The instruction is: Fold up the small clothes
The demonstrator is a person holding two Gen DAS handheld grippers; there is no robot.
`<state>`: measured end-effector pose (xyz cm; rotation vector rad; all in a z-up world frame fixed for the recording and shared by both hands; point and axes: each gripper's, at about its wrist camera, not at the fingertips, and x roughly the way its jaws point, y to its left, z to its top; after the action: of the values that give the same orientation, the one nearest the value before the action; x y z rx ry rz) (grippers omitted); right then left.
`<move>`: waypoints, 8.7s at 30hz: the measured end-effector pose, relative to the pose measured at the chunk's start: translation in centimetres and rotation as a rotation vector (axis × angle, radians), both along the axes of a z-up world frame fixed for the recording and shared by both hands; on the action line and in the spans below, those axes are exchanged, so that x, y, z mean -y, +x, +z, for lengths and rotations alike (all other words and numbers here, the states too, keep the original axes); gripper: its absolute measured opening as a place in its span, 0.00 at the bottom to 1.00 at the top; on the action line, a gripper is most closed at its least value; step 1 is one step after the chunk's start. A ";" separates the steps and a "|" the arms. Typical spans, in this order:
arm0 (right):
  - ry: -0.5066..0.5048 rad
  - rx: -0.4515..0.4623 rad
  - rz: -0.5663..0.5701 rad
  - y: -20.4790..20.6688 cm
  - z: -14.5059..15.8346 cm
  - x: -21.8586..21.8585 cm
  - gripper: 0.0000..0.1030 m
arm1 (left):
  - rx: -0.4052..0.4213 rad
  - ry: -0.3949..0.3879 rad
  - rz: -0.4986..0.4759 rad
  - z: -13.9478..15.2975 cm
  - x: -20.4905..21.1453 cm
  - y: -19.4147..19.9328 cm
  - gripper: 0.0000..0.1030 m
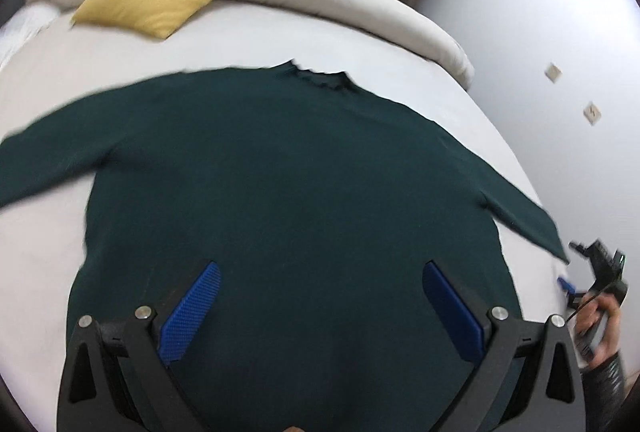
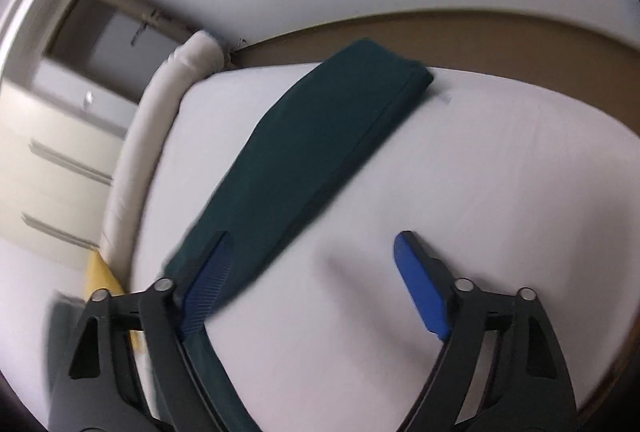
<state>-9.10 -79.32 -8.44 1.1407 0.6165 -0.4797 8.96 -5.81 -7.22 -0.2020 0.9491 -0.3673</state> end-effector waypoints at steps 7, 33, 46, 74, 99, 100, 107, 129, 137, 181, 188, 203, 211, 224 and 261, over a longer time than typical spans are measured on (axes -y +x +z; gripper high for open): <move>0.086 0.103 -0.054 2.2 -1.1 5.6 0.62 | -0.088 -0.012 -0.039 -1.0 2.4 3.5 1.00; -0.464 -0.044 0.972 21.1 0.0 -34.3 0.33 | -0.229 -0.417 0.034 -4.2 -2.9 11.2 0.83; -0.439 0.087 0.717 10.3 3.6 -25.1 0.66 | -0.249 -0.181 -0.079 -5.5 7.9 17.6 0.47; -0.351 -0.169 0.613 27.2 -2.2 -15.4 0.09 | 0.133 -0.239 0.137 -2.4 -3.4 17.3 0.08; -0.438 -0.242 0.695 22.5 -1.1 -19.4 0.23 | -0.035 -0.154 0.159 -6.7 -4.3 18.9 0.12; -0.415 -0.228 0.696 22.4 -1.5 -19.2 0.20 | -0.037 -0.159 0.157 -6.7 -4.4 18.9 0.12; -0.464 -0.180 0.658 22.4 0.5 -18.6 0.05 | -0.030 -0.189 0.172 -6.1 -4.2 17.8 0.09; -0.675 -0.007 0.546 14.9 7.9 -22.7 0.74 | 0.059 -0.287 0.396 -1.0 -21.4 9.7 0.64; -0.667 0.119 0.785 12.9 10.1 -33.3 0.84 | 0.032 -0.182 0.909 -3.0 -42.3 2.6 0.75; -0.388 0.039 0.756 13.3 3.5 -28.3 0.84 | 0.038 -0.293 -0.038 0.6 -2.8 10.2 0.74; -0.376 -0.029 0.904 21.7 1.8 -34.1 0.72 | 0.074 -0.264 0.183 0.4 -14.8 10.9 0.72; -0.572 -0.071 0.935 25.4 6.0 -35.3 0.06 | 0.068 -0.215 0.305 -1.5 -19.8 13.6 0.72; -0.482 -0.187 0.941 26.9 -0.6 -32.6 0.06 | -0.053 -0.017 0.296 -5.6 -17.4 18.7 0.72; -0.519 -0.126 0.909 26.9 1.0 -32.0 0.05 | -0.041 0.046 0.294 -7.2 -16.6 20.5 0.09; -0.415 -0.115 0.771 16.6 3.5 -26.8 0.23 | 0.017 0.058 0.175 -2.6 -16.2 13.3 0.45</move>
<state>7.53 -52.51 -4.96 0.4237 0.9448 0.0021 22.25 10.38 -9.78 -0.2273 0.9162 -0.1798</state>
